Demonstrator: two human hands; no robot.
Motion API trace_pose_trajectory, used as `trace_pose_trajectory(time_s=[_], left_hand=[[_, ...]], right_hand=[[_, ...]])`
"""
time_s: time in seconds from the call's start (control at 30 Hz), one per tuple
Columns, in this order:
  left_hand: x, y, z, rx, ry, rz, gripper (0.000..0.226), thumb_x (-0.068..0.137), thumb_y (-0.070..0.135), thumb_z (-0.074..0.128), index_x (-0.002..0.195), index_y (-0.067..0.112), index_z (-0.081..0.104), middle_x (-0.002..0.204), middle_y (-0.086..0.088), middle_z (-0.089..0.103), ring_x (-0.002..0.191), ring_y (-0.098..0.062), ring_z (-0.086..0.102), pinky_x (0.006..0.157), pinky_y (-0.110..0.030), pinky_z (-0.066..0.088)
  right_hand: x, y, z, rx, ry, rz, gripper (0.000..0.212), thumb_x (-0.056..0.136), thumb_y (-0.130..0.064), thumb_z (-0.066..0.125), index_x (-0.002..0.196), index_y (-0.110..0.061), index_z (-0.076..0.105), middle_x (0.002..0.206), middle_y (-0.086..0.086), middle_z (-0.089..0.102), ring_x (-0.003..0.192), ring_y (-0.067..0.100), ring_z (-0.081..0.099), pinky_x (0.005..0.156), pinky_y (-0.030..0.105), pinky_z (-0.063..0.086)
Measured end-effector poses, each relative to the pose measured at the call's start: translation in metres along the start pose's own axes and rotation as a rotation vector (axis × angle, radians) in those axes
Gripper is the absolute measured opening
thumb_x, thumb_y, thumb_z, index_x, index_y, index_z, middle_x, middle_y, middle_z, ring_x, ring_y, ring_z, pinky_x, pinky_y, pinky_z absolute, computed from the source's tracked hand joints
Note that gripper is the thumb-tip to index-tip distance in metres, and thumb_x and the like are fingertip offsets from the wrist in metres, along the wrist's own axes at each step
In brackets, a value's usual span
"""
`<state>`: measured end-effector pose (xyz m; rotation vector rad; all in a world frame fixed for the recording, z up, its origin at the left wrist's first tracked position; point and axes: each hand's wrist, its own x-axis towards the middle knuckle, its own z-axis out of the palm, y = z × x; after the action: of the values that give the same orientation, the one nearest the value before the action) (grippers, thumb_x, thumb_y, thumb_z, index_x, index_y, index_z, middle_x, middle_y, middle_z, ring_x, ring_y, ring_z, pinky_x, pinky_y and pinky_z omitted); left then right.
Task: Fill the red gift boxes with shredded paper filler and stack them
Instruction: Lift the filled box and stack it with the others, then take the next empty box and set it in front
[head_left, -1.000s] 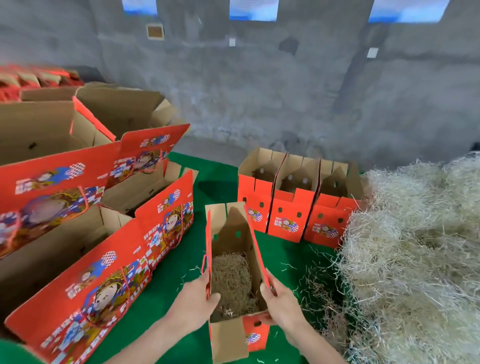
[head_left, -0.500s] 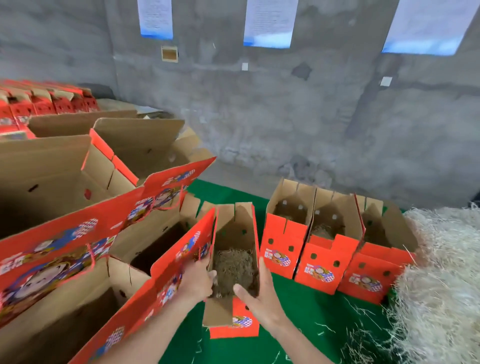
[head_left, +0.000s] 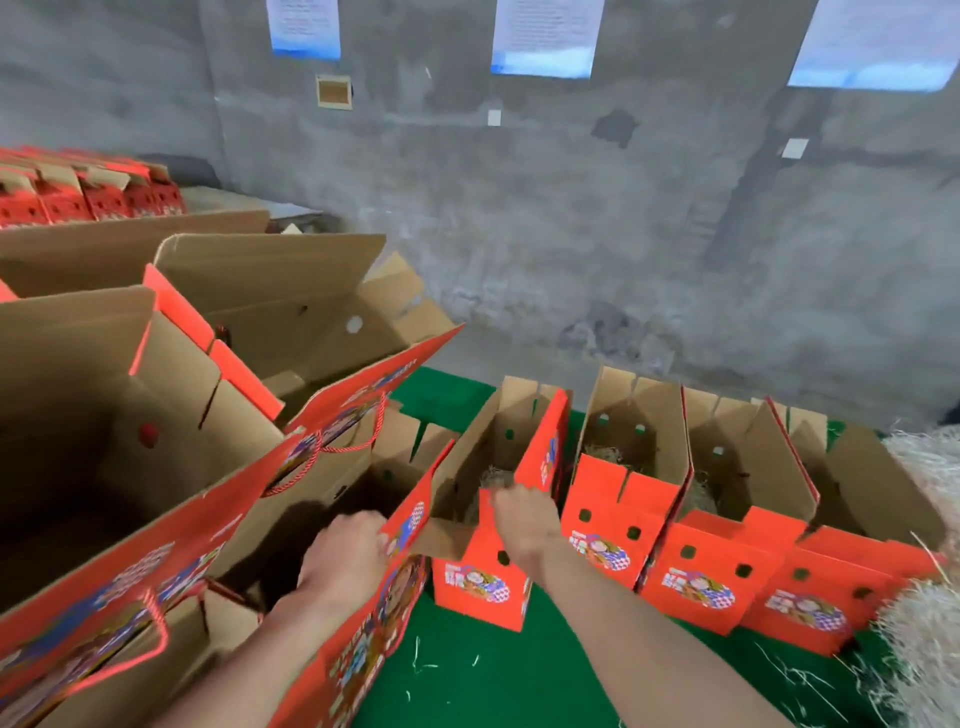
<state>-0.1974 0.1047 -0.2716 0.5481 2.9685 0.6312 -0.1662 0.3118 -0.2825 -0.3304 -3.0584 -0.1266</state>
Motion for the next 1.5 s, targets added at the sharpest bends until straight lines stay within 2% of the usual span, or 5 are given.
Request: trace_pose_trajectory(time_s=[0.7,0.87,1.03,1.27,1.5], left_hand=[[-0.004,-0.004,-0.005,-0.127,-0.063,0.011,0.029,0.099,0.029,0.037,0.083,0.019,0.060,0.088,0.004,0.068,0.074,-0.006,0.063,0.069,-0.026,0.055],[-0.021,0.017,-0.033,-0.248,0.164,0.036,0.034,0.097,0.031,0.043,0.126,0.018,0.055,0.118,0.002,0.064,0.109,-0.013,0.060,0.093,-0.026,0.045],[-0.070,0.051,-0.084,-0.358,0.602,0.394,0.021,0.088,0.013,0.058,0.107,0.019,0.063,0.103,0.008,0.065,0.099,-0.007,0.060,0.087,-0.017,0.047],[-0.095,0.082,-0.156,-0.316,0.853,0.320,0.054,0.080,-0.006,0.059,0.131,0.006,0.047,0.147,-0.013,0.032,0.141,-0.030,0.017,0.115,-0.042,0.009],[-0.103,0.099,-0.189,-0.333,0.800,0.382,0.056,0.087,0.003,0.057,0.140,0.005,0.037,0.154,-0.015,0.013,0.144,-0.029,0.002,0.115,-0.037,0.004]], right_hand=[[0.043,0.038,-0.030,-0.024,-0.041,0.239,0.029,0.088,-0.005,0.043,0.112,-0.011,0.059,0.112,0.009,0.063,0.103,0.031,0.061,0.076,0.035,0.048],[0.026,-0.025,-0.092,0.945,0.151,0.232,0.052,0.093,-0.051,0.041,0.089,-0.001,0.057,0.074,0.014,0.065,0.064,0.030,0.062,0.064,0.037,0.053],[0.023,-0.076,-0.165,1.720,-0.357,0.379,0.093,0.064,-0.086,0.044,0.138,-0.031,0.032,0.139,0.012,0.042,0.116,0.036,0.053,0.091,0.051,0.048],[0.003,-0.108,-0.188,1.982,-0.259,0.374,0.021,0.079,0.013,0.032,0.076,-0.004,0.042,0.036,0.006,0.048,0.030,0.019,0.050,0.037,0.021,0.043],[-0.037,-0.073,-0.223,2.108,-0.025,0.266,0.020,0.083,0.013,0.035,0.093,0.000,0.048,0.063,0.014,0.062,0.051,0.024,0.064,0.050,0.039,0.056]])
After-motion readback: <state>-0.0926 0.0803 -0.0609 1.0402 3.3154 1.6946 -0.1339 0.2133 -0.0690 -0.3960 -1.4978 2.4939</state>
